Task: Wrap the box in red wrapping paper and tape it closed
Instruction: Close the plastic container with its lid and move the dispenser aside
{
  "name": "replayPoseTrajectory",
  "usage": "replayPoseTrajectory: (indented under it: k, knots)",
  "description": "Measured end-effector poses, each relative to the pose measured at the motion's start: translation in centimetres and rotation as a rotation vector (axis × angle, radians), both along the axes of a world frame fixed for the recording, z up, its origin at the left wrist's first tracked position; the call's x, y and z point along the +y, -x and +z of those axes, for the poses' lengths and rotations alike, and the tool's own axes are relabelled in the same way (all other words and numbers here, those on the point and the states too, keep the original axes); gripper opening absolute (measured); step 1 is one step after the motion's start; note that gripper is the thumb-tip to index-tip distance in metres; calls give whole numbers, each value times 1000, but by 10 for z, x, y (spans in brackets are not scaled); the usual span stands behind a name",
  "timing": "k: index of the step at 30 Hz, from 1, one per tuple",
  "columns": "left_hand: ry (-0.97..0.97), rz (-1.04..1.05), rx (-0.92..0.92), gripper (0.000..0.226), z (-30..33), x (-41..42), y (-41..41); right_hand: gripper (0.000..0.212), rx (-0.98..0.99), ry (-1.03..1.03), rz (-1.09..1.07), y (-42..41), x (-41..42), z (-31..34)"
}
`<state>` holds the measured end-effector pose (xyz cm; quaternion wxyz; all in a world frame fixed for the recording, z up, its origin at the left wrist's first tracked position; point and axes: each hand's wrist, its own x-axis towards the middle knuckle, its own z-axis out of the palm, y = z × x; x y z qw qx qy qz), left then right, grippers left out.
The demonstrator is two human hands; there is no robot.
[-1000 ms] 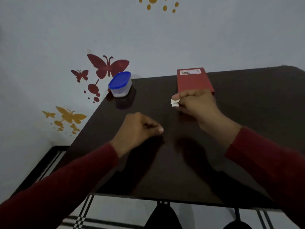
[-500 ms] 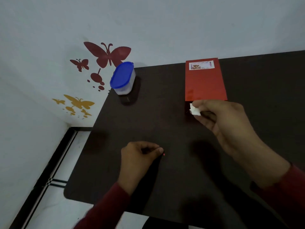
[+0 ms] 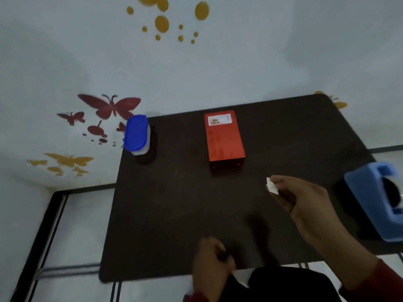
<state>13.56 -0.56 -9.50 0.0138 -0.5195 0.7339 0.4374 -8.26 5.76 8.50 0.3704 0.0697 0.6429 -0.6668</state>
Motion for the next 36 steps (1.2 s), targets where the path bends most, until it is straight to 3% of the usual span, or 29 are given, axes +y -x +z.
replayPoseTrajectory:
  k: [4, 6, 9, 12, 16, 19, 23, 31, 36]
  knots:
    - [-197, -678, -27, 14, -4, 56, 62, 14, 35, -46, -107, 31, 53, 16]
    - [-246, -793, 108, 14, 27, 76, 113, 19, 72, -49, -190, 50, 86, 23]
    - [-264, -672, 398, 10, 99, 104, 193, 32, 128, -55, -312, 83, 136, 35]
    - [-250, -573, 590, 12, 148, 126, 270, 23, 161, -103, -358, 119, 184, 38]
    - [-349, -529, 735, 14, 182, 198, 366, 17, 177, 35, -527, 191, 270, 44]
    - [-478, -432, 787, 18, 192, 259, 426, 13, 188, 45, -529, 246, 330, 50]
    - [-528, -455, 817, 23, 211, 326, 494, 11, 153, 25, -472, 310, 400, 61]
    - [-319, -469, 789, 14, 229, 384, 598, 25, 33, 190, -368, 406, 470, 86]
    - [-189, -358, 859, 10, 217, 384, 648, 20, 137, 138, -212, 466, 468, 80]
